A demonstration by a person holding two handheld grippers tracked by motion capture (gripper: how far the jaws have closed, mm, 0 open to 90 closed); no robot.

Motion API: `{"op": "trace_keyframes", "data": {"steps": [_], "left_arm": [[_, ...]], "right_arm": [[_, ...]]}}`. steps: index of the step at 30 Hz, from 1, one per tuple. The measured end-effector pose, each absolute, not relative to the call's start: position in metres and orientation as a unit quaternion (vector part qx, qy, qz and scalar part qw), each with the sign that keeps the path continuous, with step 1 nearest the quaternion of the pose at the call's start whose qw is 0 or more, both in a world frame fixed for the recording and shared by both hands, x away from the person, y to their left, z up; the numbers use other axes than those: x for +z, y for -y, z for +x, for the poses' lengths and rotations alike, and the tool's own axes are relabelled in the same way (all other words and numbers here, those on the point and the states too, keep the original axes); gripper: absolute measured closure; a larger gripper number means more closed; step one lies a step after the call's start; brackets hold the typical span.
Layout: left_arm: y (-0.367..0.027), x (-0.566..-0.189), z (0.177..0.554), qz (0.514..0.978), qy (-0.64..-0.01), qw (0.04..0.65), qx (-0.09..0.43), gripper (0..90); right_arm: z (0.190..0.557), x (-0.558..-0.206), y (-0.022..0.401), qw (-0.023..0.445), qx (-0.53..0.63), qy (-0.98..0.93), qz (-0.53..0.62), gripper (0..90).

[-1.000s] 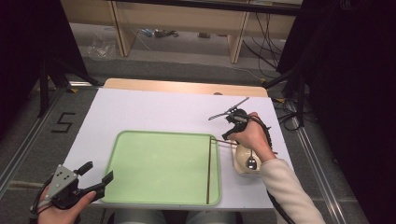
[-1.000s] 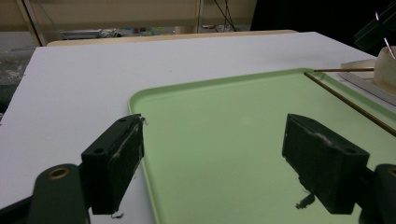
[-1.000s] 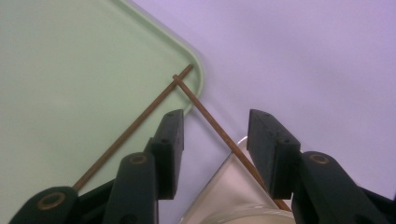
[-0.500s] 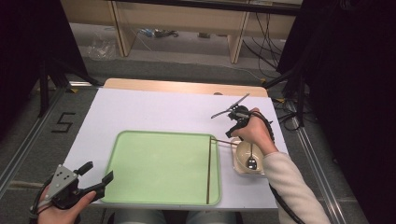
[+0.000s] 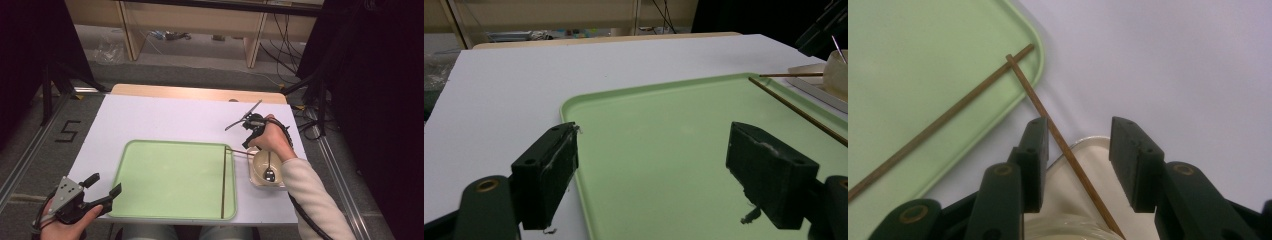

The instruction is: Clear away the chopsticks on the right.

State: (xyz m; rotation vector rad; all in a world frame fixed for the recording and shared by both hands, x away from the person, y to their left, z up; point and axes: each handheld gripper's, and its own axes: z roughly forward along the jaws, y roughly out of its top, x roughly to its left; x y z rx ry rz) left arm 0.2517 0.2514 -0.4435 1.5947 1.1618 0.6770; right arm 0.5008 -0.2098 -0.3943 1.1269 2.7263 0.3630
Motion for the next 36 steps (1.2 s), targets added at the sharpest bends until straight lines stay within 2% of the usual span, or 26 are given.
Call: {"op": "trace_keyframes", "data": {"steps": [20,36], "left_arm": [[-0.251,-0.444,0.252,0.661,-0.481,0.503,0.280,20.5],[-0.252,-0.444,0.252,0.661,-0.481,0.503,0.280,20.5]], "right_arm": [[0.505,-0.419,0.191,0.073,0.060,-0.946,0.311,69.1],[0.507,-0.431,0.181,0.070,0.035,-0.954,0.288,69.7]]}}
